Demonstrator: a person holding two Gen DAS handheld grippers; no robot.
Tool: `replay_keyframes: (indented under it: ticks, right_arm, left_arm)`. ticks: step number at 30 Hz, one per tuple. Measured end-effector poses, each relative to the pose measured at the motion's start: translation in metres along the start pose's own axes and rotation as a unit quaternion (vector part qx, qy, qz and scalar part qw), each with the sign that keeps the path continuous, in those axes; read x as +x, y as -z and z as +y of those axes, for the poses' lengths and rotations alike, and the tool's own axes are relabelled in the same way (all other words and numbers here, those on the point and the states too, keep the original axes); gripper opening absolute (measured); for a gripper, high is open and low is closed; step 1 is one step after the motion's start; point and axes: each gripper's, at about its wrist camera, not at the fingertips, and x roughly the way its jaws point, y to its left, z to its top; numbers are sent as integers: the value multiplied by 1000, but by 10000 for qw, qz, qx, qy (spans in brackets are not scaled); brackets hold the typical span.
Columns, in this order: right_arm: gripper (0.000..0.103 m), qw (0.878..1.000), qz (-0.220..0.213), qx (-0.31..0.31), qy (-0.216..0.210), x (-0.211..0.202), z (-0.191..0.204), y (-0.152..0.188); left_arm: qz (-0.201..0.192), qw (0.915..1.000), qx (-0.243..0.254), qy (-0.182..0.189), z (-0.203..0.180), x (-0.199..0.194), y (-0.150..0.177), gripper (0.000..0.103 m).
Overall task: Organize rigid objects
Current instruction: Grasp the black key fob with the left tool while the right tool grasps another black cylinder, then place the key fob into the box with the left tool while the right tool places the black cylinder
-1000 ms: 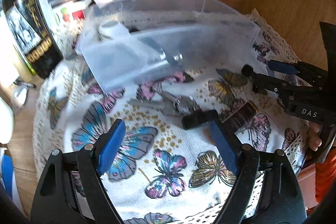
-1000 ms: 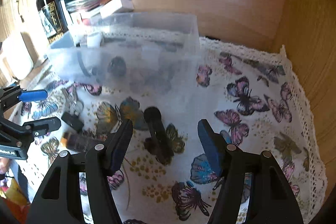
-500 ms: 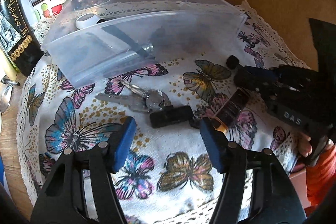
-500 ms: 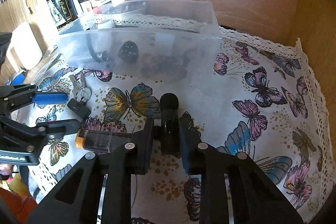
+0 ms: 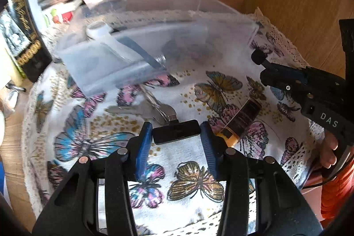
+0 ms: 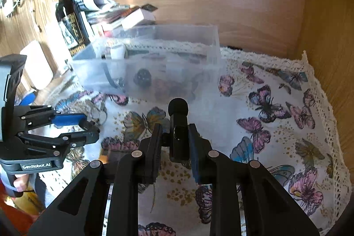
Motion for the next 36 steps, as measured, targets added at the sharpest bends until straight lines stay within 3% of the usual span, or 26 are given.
replay_keyframes:
  ticks: [13,23,31,35,36]
  right_arm:
    - [21,9976,-695,7,27,-23,14,-30]
    - [21,9931,-1172,45,13,-30,17,-64]
    - [21,9919,-1266,69,107,-12,10,-90]
    - [21,9945,-1033,90,107,11,3,-96]
    - [21,9968,-796,68,9,17,2,-96]
  left_arm:
    - [-1041,9945,-23,-89,8,-62,-37,44]
    - [-1645,9861,76,-228,15,-83,-74,44]
    - [-1688,9852,-30,-301,27,-69,-99,44]
    - [-1430,9894,-115,-228,36,-47,-105,44]
    - [-1359,9904,-142,-206,37,-42,-105,44]
